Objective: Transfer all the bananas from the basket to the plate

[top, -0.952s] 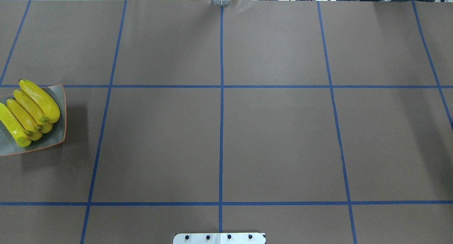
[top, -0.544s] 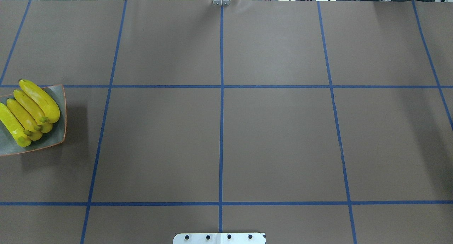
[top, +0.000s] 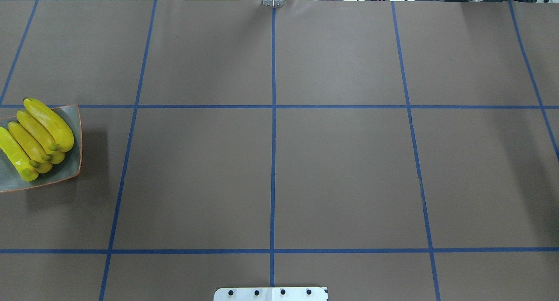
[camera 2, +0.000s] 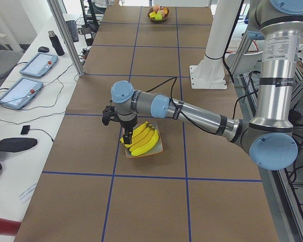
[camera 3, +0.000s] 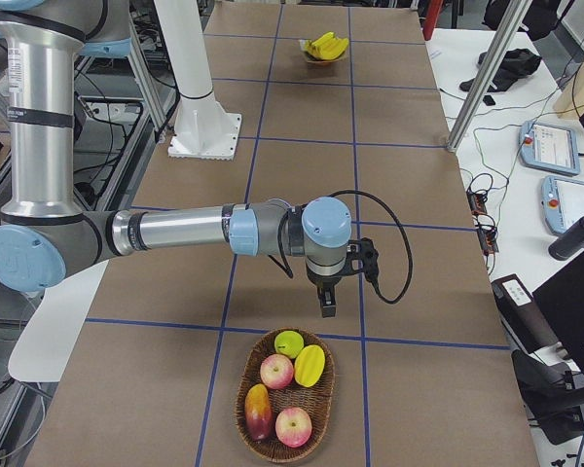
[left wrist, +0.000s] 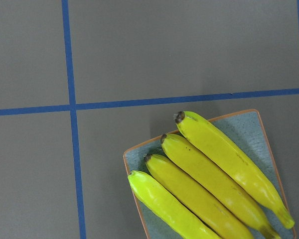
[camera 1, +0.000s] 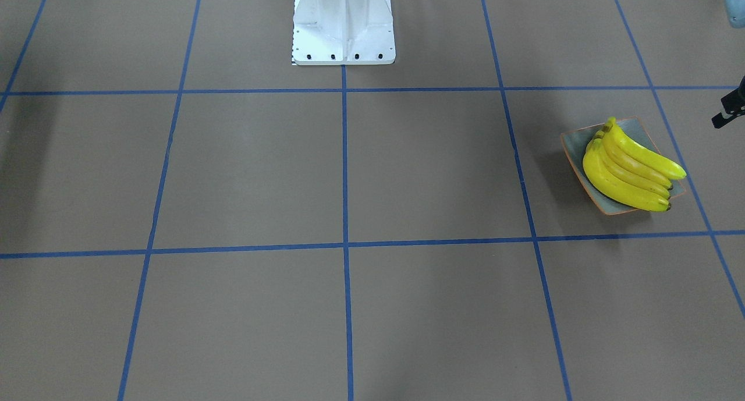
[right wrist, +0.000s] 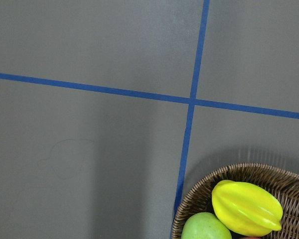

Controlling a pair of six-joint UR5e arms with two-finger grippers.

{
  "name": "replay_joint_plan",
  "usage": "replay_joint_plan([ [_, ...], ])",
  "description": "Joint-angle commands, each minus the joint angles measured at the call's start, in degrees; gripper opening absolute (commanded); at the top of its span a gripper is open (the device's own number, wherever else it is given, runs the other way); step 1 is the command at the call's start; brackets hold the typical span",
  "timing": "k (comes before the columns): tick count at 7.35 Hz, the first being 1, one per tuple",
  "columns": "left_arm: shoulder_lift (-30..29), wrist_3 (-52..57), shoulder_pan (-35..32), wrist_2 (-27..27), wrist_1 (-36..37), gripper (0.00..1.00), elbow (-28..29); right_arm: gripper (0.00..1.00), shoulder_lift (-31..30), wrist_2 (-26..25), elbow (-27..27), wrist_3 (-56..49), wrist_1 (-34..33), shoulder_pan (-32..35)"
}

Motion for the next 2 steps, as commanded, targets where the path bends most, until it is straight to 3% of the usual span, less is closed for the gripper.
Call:
replay_joint_plan([
  [1, -0.01, 0.12, 0.00, 0.00, -0.03, 1.00, 0.07, 1.00, 0.08, -0.08, 0.00, 0.00, 0.00, 0.04],
  [2, -0.01, 0.03, 0.00, 0.00, -0.03, 1.00, -0.02, 1.00, 0.00, 0.00, 0.00, 0.00, 0.00, 0.04],
])
